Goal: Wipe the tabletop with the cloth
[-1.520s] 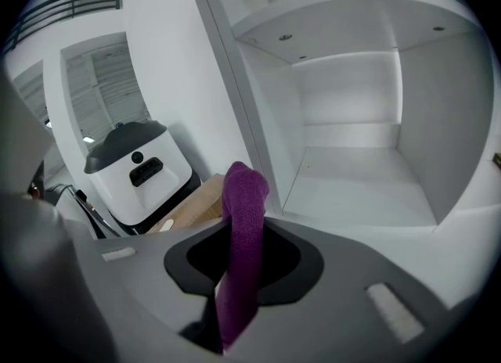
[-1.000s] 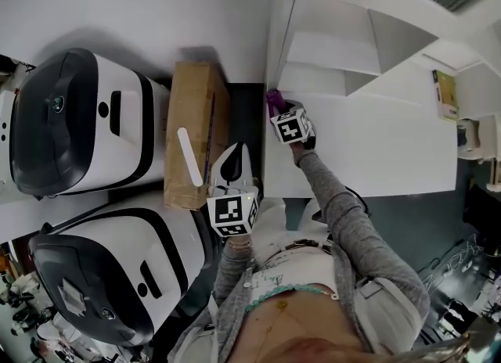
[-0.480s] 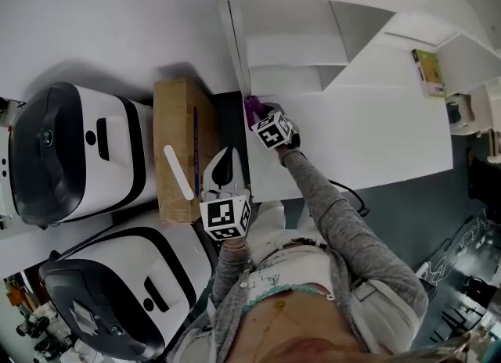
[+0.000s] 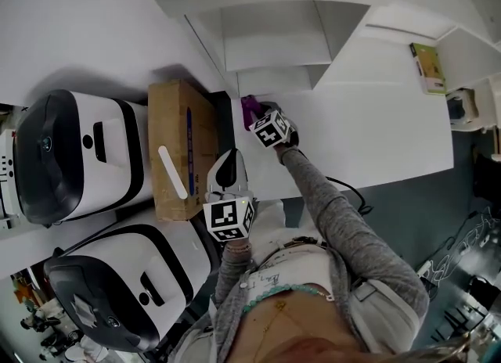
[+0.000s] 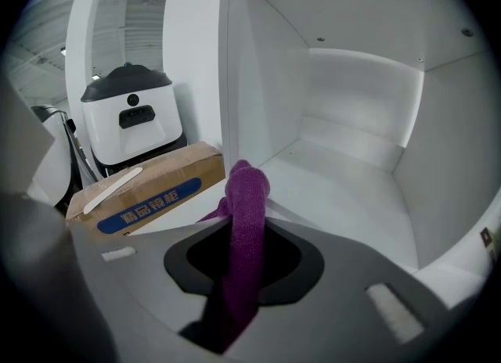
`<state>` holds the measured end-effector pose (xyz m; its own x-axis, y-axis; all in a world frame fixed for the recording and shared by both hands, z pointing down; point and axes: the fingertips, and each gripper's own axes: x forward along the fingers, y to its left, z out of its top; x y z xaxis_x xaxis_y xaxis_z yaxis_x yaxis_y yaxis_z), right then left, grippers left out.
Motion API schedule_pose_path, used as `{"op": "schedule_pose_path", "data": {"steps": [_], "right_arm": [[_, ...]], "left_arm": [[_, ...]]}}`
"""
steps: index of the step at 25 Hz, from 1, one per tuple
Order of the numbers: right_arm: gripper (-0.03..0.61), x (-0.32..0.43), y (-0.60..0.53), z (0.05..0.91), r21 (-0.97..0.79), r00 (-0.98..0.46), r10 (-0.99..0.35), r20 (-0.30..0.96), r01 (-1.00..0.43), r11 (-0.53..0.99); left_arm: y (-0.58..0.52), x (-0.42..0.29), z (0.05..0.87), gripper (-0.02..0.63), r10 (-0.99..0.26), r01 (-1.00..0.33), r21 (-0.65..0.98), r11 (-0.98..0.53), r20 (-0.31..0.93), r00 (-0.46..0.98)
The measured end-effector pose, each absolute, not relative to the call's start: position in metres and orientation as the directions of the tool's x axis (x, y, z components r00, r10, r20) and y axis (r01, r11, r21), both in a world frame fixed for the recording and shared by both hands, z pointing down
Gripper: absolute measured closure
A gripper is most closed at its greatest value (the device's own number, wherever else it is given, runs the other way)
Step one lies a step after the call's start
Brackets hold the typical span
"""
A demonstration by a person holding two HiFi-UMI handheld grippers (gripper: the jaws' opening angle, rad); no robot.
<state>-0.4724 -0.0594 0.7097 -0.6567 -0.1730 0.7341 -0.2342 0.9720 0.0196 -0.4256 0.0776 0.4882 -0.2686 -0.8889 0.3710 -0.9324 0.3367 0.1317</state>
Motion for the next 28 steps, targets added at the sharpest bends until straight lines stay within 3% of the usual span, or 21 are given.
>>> {"op": "schedule_pose_path", "data": {"steps": [28], "right_arm": [[0.482,-0.386,-0.123,0.714,-0.003,-0.653,-0.186,0.734,-0.277,0.961]], "left_arm": [[0.005,-0.348,0.488,0.614,-0.9,-0.967,0.109,0.229,0.401,-0.168]]}}
